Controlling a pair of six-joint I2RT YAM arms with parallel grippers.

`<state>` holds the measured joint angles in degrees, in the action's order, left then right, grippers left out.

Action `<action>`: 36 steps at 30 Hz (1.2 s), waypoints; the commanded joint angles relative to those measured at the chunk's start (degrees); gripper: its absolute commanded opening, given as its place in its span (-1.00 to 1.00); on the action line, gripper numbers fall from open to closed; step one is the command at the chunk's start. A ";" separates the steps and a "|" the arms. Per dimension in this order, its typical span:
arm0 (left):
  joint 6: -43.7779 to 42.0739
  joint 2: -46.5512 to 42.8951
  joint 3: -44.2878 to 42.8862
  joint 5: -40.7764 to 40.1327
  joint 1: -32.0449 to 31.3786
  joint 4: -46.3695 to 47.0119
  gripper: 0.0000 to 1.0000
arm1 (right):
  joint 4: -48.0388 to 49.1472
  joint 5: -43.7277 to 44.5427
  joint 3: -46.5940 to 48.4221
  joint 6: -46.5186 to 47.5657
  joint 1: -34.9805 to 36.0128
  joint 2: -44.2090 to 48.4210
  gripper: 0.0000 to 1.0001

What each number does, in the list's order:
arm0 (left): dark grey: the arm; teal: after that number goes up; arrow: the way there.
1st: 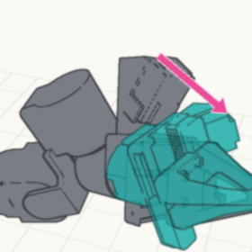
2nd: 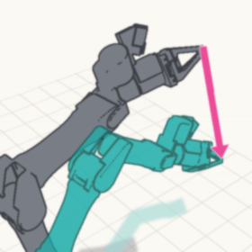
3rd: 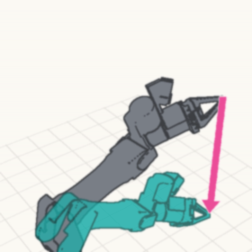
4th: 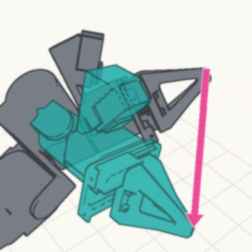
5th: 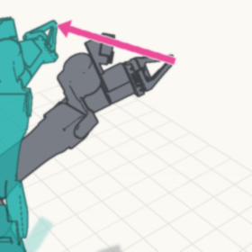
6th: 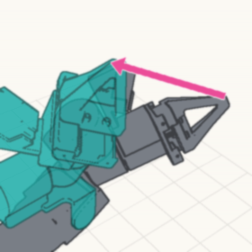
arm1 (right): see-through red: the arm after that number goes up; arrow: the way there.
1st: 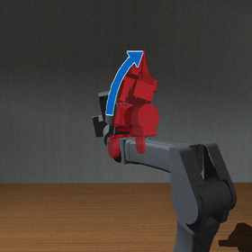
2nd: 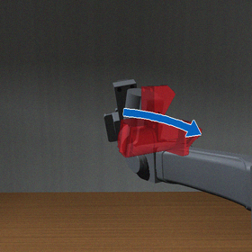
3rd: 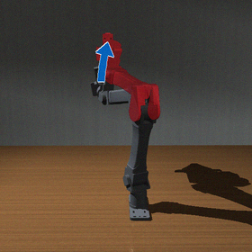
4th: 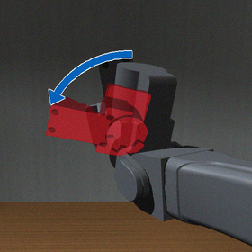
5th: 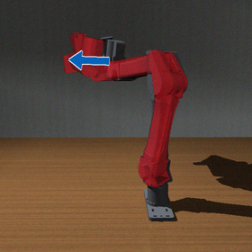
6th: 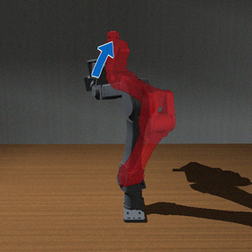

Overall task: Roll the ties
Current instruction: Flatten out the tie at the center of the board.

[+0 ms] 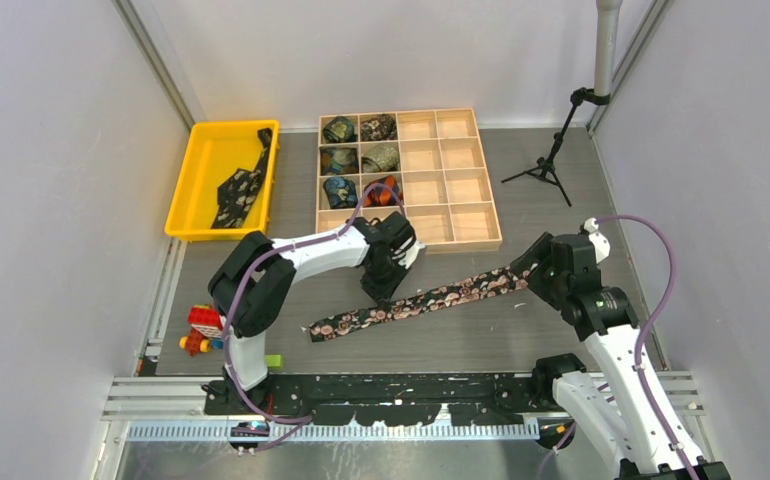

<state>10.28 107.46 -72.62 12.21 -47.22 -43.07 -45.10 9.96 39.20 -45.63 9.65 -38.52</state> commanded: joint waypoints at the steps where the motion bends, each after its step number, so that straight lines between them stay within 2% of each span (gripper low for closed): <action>1: 0.40 -0.16 0.44 -0.48 0.21 1.23 -0.91 | 1.89 -0.55 0.18 -0.25 0.26 -0.14 0.58; 7: 1.52 -1.00 1.23 0.85 0.25 1.61 -0.73 | 3.46 -1.78 -0.43 -0.68 0.23 -1.20 0.58; 14: 3.38 -3.82 1.29 1.67 0.20 1.07 -0.33 | 6.32 -3.35 -0.37 -1.12 0.24 -4.00 0.57; 17: 4.66 -6.92 1.48 0.95 0.20 0.11 -0.22 | 7.67 -3.74 -0.07 -1.19 0.26 -5.60 0.57; 23: 9.02 -15.32 3.91 -2.57 -0.12 -4.02 -0.15 | 12.41 -5.25 0.36 -0.85 0.35 -11.22 0.57; 28: 12.91 -21.75 9.29 -2.95 -1.82 -5.04 -0.16 | 17.04 -5.81 1.32 0.11 0.32 -20.03 0.53; 36: 21.31 -28.97 23.11 -1.44 -4.54 7.08 -0.27 | 21.74 -7.52 4.81 2.76 -1.20 -33.25 0.30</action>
<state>26.39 81.38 -53.80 10.13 -51.20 -43.16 -28.10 3.97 40.16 -45.36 9.56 -68.45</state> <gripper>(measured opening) 0.378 0.672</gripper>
